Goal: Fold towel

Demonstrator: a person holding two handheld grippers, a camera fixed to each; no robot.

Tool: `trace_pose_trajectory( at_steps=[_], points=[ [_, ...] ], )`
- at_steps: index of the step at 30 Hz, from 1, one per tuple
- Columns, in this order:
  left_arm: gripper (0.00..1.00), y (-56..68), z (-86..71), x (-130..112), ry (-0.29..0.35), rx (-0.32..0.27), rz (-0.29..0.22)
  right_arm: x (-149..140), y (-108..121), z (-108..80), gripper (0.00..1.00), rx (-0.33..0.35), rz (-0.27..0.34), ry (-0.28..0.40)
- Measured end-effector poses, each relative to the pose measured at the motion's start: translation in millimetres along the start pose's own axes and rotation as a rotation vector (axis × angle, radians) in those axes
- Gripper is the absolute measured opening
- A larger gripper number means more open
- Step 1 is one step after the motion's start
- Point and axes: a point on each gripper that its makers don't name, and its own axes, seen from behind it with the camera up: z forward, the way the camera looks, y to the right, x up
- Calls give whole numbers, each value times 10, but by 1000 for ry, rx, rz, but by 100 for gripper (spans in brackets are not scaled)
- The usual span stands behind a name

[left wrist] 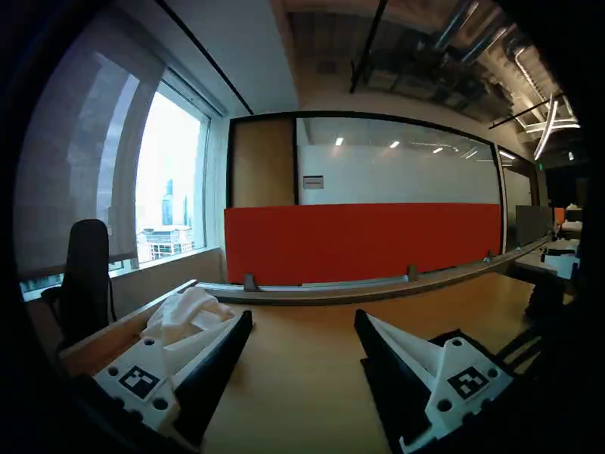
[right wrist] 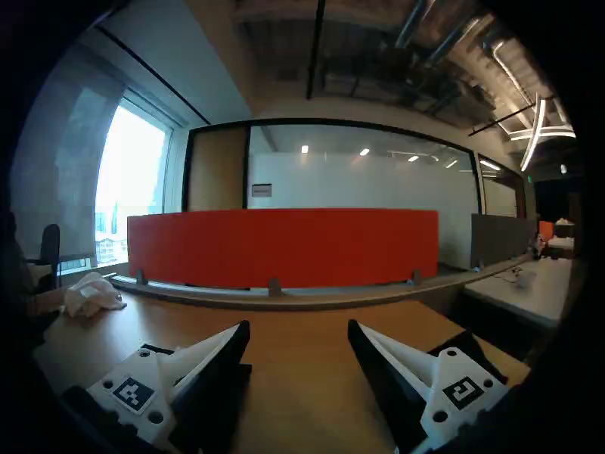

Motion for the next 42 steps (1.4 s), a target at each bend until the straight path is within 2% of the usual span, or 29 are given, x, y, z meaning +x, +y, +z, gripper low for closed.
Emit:
trace_pose_trajectory(
  at_steps=[9, 18, 29, 42],
  points=[
    [100, 20, -35, 524, 4, -16, 5, 634, -24, -88, 100, -16, -4, 9],
    [100, 29, -68, 736, -22, -37, 25, 907, 15, -152, 100, -32, -20, 2],
    [100, 168, -121, 695, -95, -104, 54, 987, -135, -163, 100, 31, -76, -38],
    [100, 364, -168, 491, -183, -209, 108, 813, -458, -197, 100, 200, -168, -119]
  ],
)
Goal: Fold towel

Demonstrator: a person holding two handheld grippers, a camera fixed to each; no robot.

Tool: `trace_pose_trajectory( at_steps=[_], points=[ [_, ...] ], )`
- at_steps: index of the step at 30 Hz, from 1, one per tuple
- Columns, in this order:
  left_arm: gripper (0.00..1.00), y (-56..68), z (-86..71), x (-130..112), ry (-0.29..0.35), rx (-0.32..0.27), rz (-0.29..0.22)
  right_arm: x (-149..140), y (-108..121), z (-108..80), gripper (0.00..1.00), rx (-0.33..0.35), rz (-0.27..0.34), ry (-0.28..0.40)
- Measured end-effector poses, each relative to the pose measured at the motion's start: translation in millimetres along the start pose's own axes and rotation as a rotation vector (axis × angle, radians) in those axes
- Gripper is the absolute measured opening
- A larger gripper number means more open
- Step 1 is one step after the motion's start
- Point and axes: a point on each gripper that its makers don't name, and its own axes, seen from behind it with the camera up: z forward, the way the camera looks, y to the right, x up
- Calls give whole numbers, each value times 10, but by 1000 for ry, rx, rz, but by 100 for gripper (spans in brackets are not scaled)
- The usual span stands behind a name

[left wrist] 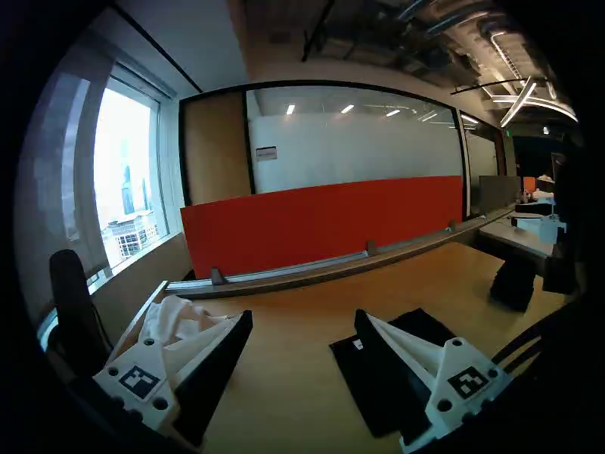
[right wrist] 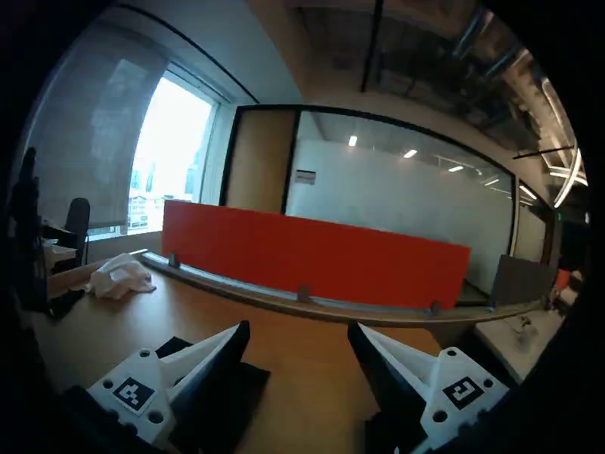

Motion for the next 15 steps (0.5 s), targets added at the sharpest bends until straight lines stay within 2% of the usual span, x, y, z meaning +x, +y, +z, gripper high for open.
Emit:
trace_pose_trajectory(
  at_steps=[9, 15],
  points=[
    [100, 319, 29, -206, -79, -146, -2, -222, -301, -26, 100, 155, -75, -93],
    [100, 407, 40, -315, -119, -192, 5, -357, -448, -25, 100, 230, -92, -151]
  ],
)
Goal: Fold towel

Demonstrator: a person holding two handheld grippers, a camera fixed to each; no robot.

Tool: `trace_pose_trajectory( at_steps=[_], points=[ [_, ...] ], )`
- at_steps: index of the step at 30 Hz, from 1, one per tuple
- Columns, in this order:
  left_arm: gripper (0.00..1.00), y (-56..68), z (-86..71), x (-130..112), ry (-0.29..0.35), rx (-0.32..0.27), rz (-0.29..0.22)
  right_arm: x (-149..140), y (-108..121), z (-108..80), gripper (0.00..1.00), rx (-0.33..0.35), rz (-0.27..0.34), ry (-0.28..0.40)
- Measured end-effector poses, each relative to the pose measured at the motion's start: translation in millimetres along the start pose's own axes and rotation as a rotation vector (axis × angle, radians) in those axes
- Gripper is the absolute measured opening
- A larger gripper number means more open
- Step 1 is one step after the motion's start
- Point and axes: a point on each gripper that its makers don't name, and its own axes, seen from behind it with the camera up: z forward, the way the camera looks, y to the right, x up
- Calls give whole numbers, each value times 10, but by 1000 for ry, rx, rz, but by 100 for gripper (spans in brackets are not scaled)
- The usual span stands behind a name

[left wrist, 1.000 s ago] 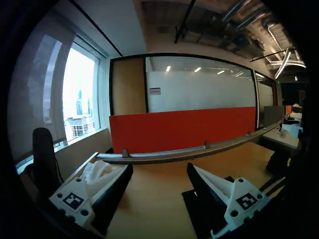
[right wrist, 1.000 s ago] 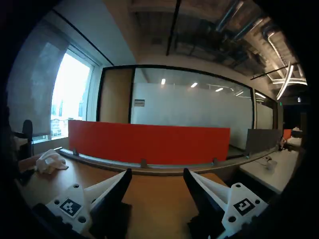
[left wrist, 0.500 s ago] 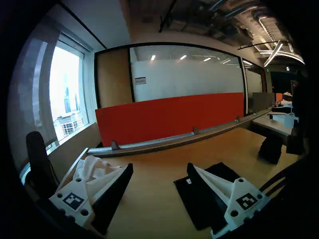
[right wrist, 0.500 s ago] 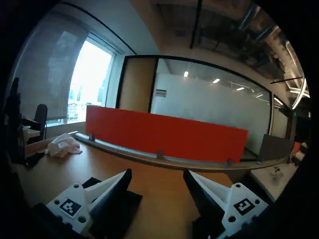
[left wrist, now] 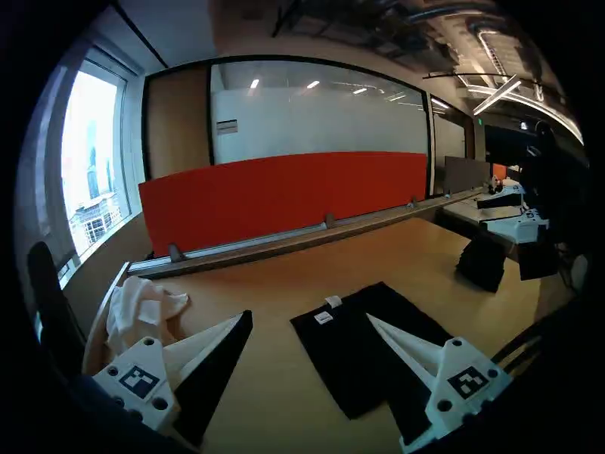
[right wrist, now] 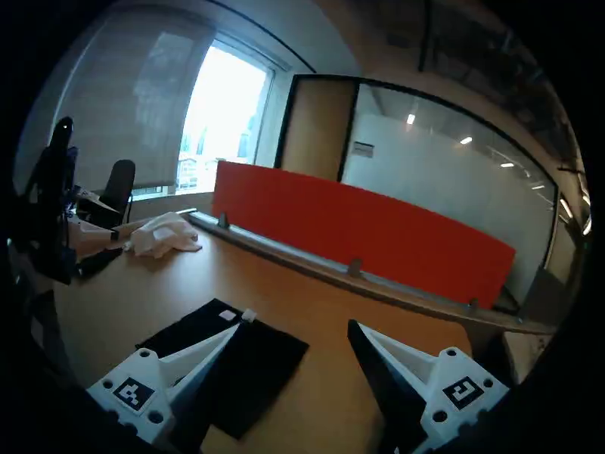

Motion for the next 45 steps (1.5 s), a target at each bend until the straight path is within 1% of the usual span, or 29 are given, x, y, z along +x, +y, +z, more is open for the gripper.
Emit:
trace_pose_trajectory(
  at_steps=[8, 18, 27, 32, 39, 45],
  points=[
    [100, 44, 57, -111, -21, -22, 8, -160, -125, 53, 100, 54, -20, -42],
    [100, 158, 132, -373, -57, -48, 31, -424, -226, 82, 100, 79, -28, -92],
    [100, 331, 235, -651, -100, -91, 68, -715, -325, 144, 100, 104, -29, -133],
    [100, 415, 291, -827, -126, -113, 78, -897, -383, 185, 100, 120, -28, -157],
    [100, 475, 370, -1088, -166, -133, 80, -1173, -442, 262, 100, 135, -38, -199],
    [100, 506, 425, -1303, -201, -149, 99, -1389, -529, 340, 100, 159, -41, -229]
  ],
)
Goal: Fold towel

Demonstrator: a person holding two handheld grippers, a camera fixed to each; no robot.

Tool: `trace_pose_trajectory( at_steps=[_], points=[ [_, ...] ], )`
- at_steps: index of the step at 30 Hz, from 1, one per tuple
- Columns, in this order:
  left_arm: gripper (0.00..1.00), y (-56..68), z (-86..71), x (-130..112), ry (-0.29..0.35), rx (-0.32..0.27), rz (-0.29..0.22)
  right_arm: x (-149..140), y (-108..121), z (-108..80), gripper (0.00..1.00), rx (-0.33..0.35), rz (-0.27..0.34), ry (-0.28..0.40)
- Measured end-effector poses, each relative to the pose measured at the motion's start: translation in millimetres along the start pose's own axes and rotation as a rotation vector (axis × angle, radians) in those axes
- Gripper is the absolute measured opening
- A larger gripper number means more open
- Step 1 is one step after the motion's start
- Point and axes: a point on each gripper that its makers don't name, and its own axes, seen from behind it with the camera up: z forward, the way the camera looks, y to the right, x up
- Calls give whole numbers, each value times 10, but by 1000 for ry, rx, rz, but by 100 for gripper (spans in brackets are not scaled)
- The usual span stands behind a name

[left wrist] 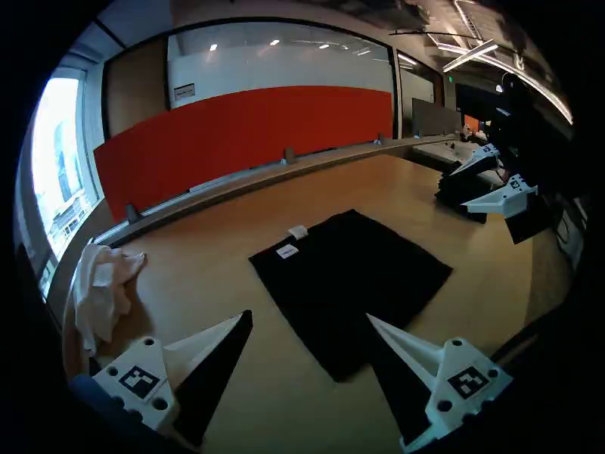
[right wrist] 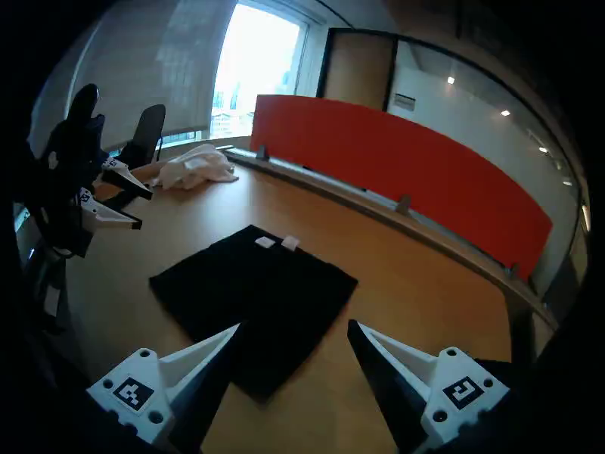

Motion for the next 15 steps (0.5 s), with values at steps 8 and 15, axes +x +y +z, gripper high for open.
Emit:
trace_pose_trajectory(
  at_steps=[8, 15],
  points=[
    [100, 61, 137, -235, -47, -23, -5, -281, -120, 181, 100, 30, 5, -50],
    [100, 131, 225, -445, -92, -45, -1, -538, -229, 292, 100, 58, 17, -94]
  ],
)
